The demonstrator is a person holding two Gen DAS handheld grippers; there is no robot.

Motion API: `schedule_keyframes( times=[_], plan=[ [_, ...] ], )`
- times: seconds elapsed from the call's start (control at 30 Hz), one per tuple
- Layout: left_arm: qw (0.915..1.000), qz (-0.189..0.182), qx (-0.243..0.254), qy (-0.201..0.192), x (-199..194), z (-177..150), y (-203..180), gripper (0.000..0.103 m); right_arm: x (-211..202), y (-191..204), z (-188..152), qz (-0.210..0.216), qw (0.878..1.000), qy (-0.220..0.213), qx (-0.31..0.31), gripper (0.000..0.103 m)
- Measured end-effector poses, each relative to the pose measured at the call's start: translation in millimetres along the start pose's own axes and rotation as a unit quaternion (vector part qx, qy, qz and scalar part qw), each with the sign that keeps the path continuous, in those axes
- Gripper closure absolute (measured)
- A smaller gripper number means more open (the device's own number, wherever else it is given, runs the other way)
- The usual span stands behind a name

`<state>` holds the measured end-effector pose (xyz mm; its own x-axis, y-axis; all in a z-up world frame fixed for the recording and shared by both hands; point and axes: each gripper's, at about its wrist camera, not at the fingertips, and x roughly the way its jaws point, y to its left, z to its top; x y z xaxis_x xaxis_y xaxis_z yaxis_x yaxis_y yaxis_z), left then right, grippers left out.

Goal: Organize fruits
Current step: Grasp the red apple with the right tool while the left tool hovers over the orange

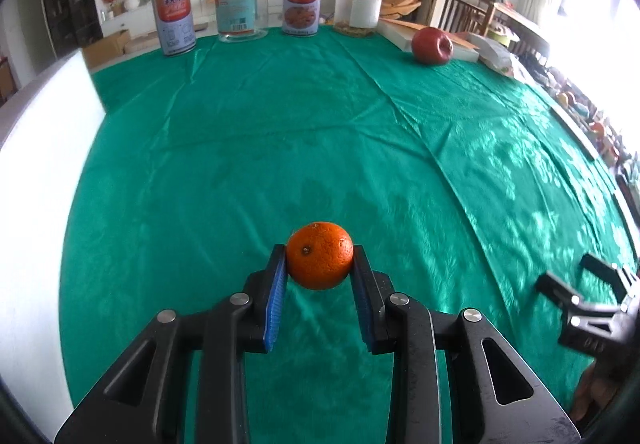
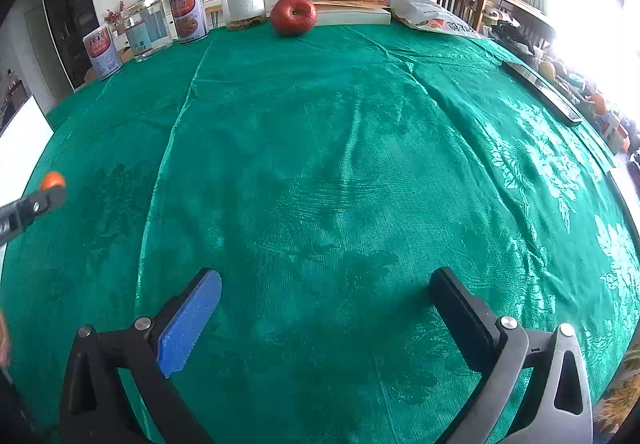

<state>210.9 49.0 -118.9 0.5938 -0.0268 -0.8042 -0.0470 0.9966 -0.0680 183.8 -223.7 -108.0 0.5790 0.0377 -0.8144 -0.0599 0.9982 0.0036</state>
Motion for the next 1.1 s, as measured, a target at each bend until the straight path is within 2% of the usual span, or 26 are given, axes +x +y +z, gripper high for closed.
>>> schedule_keyframes(
  times=[0.07, 0.13, 0.17, 0.2, 0.27, 0.47, 0.57, 0.63, 0.67, 0.83, 0.97, 1.1],
  plan=[
    [0.9999, 0.008, 0.006, 0.006, 3.9, -9.0, 1.8, 0.071, -0.1, 0.4, -0.3, -0.001, 1.0, 0.0, 0.001, 0.0],
    [0.9998, 0.014, 0.006, -0.009, 3.4, -12.7, 3.4, 0.067, -0.2, 0.8, 0.0, -0.001, 1.0, 0.0, 0.0, 0.0],
    [0.9998, 0.016, 0.003, -0.007, 5.2, -13.0, 3.9, 0.056, -0.4, 0.9, 0.0, -0.001, 1.0, 0.0, 0.0, 0.0],
    [0.9998, 0.017, 0.002, -0.009, 6.0, -13.2, 4.1, 0.037, -0.5, 1.0, 0.0, -0.001, 1.0, 0.0, 0.0, 0.0],
    [0.9996, 0.025, 0.0, -0.008, 10.8, -15.3, 5.1, 0.015, -0.5, 1.3, 0.2, -0.001, 1.0, 0.0, 0.0, 0.0],
    [0.9992, 0.04, 0.0, -0.004, 14.6, -16.1, 3.2, 0.004, -1.3, 1.1, -0.1, 0.003, 1.0, 0.004, 0.001, 0.0],
    [0.9992, 0.039, 0.0, -0.003, 15.1, -15.4, 3.5, 0.002, 2.2, -1.4, 10.9, 0.034, 0.999, 0.03, -0.016, 0.0],
    [0.9993, 0.039, 0.0, -0.003, 15.0, -15.6, 4.1, 0.002, 8.2, -6.1, 32.1, 0.094, 0.995, 0.041, -0.012, 0.0],
    [0.9992, 0.039, 0.0, -0.003, 15.1, -15.5, 4.2, 0.002, 11.2, -7.3, 46.3, 0.106, 0.994, 0.039, -0.011, 0.0],
    [0.9992, 0.04, -0.002, -0.002, 15.9, -14.8, 4.4, 0.001, 39.3, 3.8, 150.1, 0.093, 0.995, -0.008, -0.045, 0.0],
    [0.9992, 0.04, -0.002, -0.002, 16.3, -14.9, 4.8, 0.001, 76.1, 5.1, 237.6, 0.104, 0.994, -0.024, -0.012, 0.0],
    [0.9992, 0.04, -0.002, -0.002, 16.4, -15.1, 4.8, 0.001, 121.9, 13.5, 301.3, 0.11, 0.994, 0.005, 0.011, 0.0]
  ],
)
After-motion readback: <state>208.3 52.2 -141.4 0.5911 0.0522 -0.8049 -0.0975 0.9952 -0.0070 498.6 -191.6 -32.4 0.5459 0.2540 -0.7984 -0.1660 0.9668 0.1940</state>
